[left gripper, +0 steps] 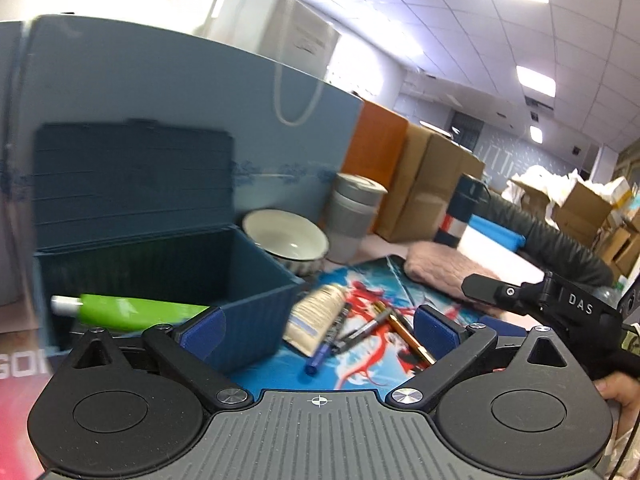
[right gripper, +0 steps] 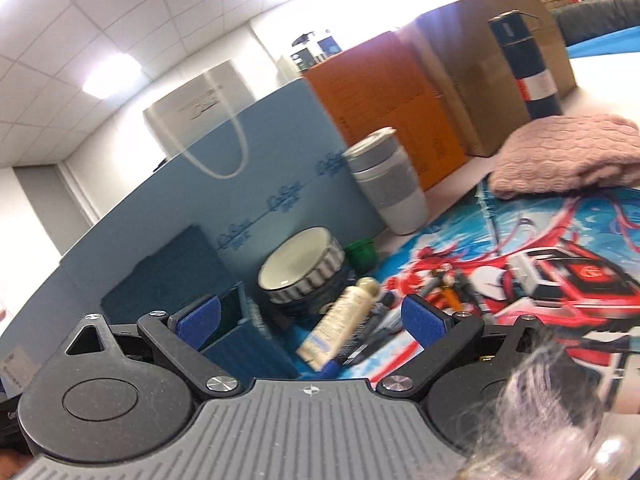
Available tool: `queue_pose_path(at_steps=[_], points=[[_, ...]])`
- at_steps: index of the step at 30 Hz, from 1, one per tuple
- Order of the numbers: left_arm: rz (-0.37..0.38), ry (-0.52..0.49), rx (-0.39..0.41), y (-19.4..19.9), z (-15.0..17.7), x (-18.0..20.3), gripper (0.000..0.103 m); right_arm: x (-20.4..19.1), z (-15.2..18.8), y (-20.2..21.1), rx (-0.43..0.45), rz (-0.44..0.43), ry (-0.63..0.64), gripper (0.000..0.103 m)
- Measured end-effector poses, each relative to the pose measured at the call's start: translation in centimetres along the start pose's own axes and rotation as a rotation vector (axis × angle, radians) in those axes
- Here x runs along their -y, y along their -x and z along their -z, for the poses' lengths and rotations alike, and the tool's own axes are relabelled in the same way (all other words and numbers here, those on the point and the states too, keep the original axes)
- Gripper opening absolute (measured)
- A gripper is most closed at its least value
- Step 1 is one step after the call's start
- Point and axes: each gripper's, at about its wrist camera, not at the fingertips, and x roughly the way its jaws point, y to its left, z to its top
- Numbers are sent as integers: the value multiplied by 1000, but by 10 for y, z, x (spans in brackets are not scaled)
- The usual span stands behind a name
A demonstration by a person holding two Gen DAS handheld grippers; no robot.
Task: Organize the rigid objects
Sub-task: 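Withdraw both tools from the box back toward the desk mat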
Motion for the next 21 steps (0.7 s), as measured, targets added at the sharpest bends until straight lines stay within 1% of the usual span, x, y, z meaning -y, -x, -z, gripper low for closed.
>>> queue_pose_path(at_steps=[4, 6, 8, 10, 12, 17, 21], points=[[13, -25, -21, -17, 2, 21, 101, 25, -4, 5, 7, 10, -39, 98], [12, -29, 6, -21, 1, 28, 101, 36, -7, 9, 13, 16, -58, 98], [-6, -18, 36, -23, -2, 32, 101, 49, -9, 13, 23, 22, -76, 98], [0, 6, 43, -29, -6, 35, 101, 61, -12, 17, 31, 31, -92, 99], [17, 18, 14, -38, -8, 40, 101, 73, -14, 19, 33, 37, -106, 99], [40, -34, -38, -63, -3, 65, 101, 96, -15, 21, 43, 49, -137, 99], [61, -26, -86, -84, 2, 76, 101, 113, -14, 24, 49, 51, -163, 99]])
